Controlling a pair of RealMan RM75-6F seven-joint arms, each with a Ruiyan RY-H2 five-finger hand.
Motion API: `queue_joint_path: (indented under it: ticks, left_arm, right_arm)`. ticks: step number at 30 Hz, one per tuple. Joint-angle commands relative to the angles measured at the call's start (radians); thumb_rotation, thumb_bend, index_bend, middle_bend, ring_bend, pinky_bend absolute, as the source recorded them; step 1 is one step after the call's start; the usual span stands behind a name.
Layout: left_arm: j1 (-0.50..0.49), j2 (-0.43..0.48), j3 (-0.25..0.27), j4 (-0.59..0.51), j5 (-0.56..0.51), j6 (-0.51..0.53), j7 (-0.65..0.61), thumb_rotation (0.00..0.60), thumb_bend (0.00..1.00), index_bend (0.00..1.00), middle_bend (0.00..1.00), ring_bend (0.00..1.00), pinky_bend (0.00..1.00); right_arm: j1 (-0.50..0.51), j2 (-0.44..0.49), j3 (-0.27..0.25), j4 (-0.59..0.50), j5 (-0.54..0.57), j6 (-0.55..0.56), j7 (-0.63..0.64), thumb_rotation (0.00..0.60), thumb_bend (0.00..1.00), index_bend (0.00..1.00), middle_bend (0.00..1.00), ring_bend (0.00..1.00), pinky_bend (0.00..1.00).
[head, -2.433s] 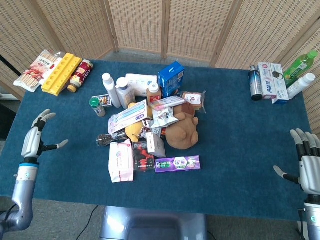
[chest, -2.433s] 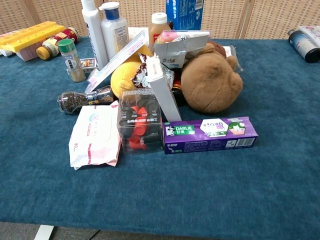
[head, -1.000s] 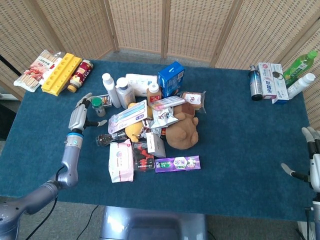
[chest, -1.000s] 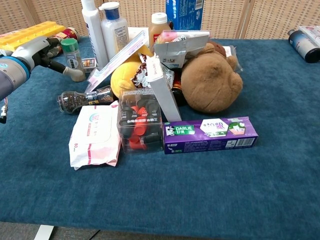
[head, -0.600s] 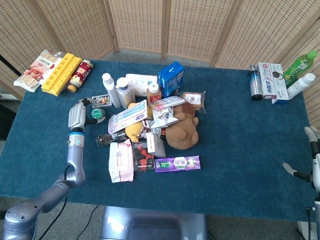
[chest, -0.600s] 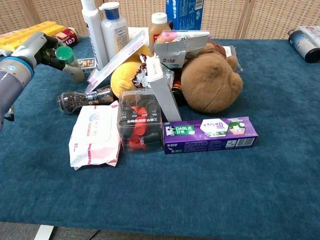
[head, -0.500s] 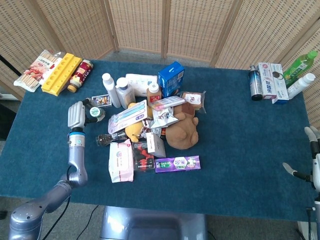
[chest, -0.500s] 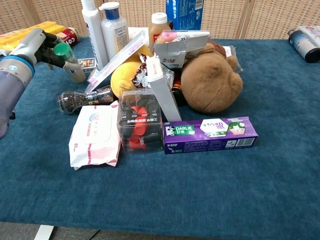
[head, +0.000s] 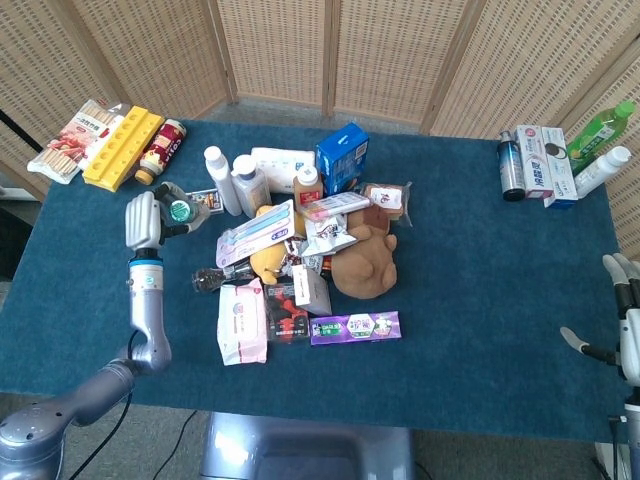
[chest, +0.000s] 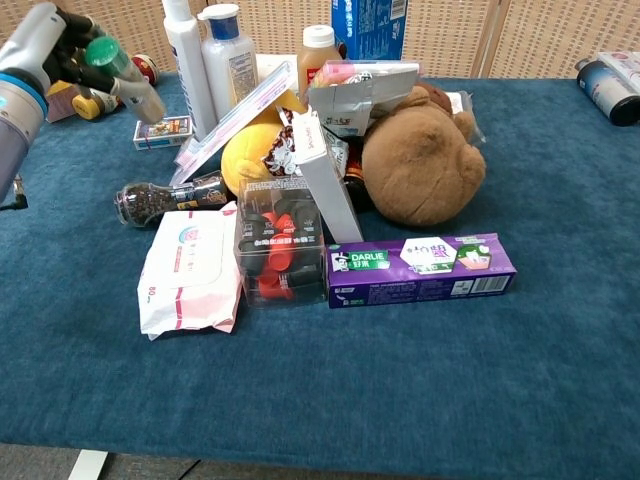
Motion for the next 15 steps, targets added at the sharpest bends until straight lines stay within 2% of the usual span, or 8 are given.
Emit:
queue_joint_path:
  ticks: [1,4,7,10,15]
  left_arm:
    - [0.079,0.142,-0.018,-0.276,-0.019,0.074,0.117,0.600,0.04,0.84,0.73,0.58,0.64]
    - [0.122,0.225,-0.026,-0.452,-0.052,0.095,0.205,0.600,0.04,0.84,0.73,0.58,0.64]
    - [0.149,0.290,-0.032,-0.583,-0.080,0.109,0.274,0.600,0.04,0.84,0.73,0.58,0.64]
    - [0.164,0.338,-0.037,-0.669,-0.100,0.113,0.316,0.600,0.04,0.84,0.73,0.58,0.64]
    - [0.169,0.378,-0.046,-0.737,-0.118,0.120,0.347,0.600,0.04,0.84,0.73,0.58,0.64]
  right_arm:
    - [0.000,0.000,-0.003,-0.004,-0.005,0.001,-0.004,0.600,0.00,0.00,0.00,0.00,0.00]
    - [0.000,-0.001,-0.006,-0.011,-0.014,0.005,-0.008,0.600,0.00,0.00,0.00,0.00,0.00]
    - [-0.001,-0.001,-0.009,-0.016,-0.021,0.008,-0.013,0.600,0.00,0.00,0.00,0.00,0.00]
    - [-0.001,-0.001,-0.010,-0.018,-0.024,0.010,-0.015,0.600,0.00,0.00,0.00,0.00,0.00]
    - [-0.001,-0.001,-0.011,-0.016,-0.028,0.011,-0.015,0.600,0.00,0.00,0.00,0.00,0.00]
